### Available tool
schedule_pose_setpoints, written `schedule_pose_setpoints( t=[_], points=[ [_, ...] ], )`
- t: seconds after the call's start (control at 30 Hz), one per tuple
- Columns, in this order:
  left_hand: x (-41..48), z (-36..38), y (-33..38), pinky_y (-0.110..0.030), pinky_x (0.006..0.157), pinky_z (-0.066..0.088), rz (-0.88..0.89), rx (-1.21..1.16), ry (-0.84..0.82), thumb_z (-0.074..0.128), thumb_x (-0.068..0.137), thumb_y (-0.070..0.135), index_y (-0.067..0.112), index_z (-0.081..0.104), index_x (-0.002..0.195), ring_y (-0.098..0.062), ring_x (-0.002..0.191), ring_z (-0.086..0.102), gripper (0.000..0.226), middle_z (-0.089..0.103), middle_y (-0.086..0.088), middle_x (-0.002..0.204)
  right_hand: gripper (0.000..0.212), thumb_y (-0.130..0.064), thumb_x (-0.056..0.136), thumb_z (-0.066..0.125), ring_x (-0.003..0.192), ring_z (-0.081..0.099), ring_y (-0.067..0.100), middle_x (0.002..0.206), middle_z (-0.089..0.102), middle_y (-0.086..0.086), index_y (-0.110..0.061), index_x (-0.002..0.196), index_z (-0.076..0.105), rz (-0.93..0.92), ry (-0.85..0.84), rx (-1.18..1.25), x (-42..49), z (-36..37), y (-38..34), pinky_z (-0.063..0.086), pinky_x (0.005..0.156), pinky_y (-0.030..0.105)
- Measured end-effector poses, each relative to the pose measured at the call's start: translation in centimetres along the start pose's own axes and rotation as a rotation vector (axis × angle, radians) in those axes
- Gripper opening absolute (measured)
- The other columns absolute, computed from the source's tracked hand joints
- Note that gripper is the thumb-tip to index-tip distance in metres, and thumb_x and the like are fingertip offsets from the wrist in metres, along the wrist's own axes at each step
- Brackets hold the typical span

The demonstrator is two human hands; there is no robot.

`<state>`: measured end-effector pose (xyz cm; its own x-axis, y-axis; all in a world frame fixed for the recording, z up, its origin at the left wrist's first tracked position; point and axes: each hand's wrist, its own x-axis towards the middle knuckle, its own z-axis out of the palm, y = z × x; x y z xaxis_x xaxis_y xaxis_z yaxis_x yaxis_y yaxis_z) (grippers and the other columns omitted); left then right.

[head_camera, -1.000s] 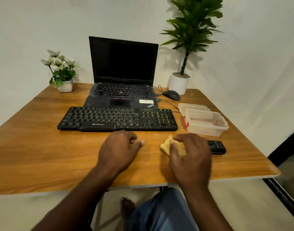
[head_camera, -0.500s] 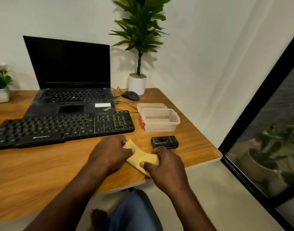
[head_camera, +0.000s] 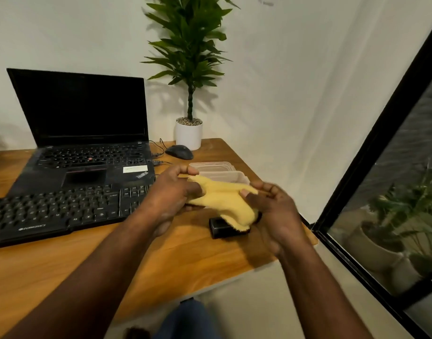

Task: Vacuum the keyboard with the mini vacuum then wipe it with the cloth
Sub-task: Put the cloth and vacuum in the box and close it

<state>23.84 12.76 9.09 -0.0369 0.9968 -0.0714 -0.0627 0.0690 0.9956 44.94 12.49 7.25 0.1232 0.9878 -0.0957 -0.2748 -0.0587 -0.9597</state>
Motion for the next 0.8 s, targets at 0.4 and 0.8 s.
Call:
schedule_pose_setpoints(
  t=[0.4, 0.8],
  points=[
    [9.2, 2.7, 0.2, -0.037, 0.07, 0.057, 0.2, 0.585, 0.143, 0.08, 0.078, 0.003, 0.03, 0.063, 0.118, -0.014, 0.084, 0.06, 0.05, 0.065, 0.001, 0.1, 0.035, -0.017, 0.082, 0.084, 0.093, 0.066, 0.013, 0.102, 0.069, -0.005, -0.027, 0.112, 0.068, -0.416, -0.1, -0.761, 13.4, 1.5, -4.1, 0.054, 0.076, 0.031],
    [12.1, 3.8, -1.4, -0.041, 0.079, 0.061, 0.299, 1.551, 0.003, 0.068, 0.092, 0.025, 0.023, 0.077, 0.104, -0.02, 0.087, 0.066, 0.015, 0.07, 0.0, 0.096, 0.037, -0.017, 0.085, 0.068, 0.103, 0.064, 0.022, 0.114, 0.068, -0.003, -0.032, 0.118, 0.066, -0.534, -0.267, -1.631, 14.2, 2.6, -0.8, 0.056, 0.083, 0.036]
  ],
)
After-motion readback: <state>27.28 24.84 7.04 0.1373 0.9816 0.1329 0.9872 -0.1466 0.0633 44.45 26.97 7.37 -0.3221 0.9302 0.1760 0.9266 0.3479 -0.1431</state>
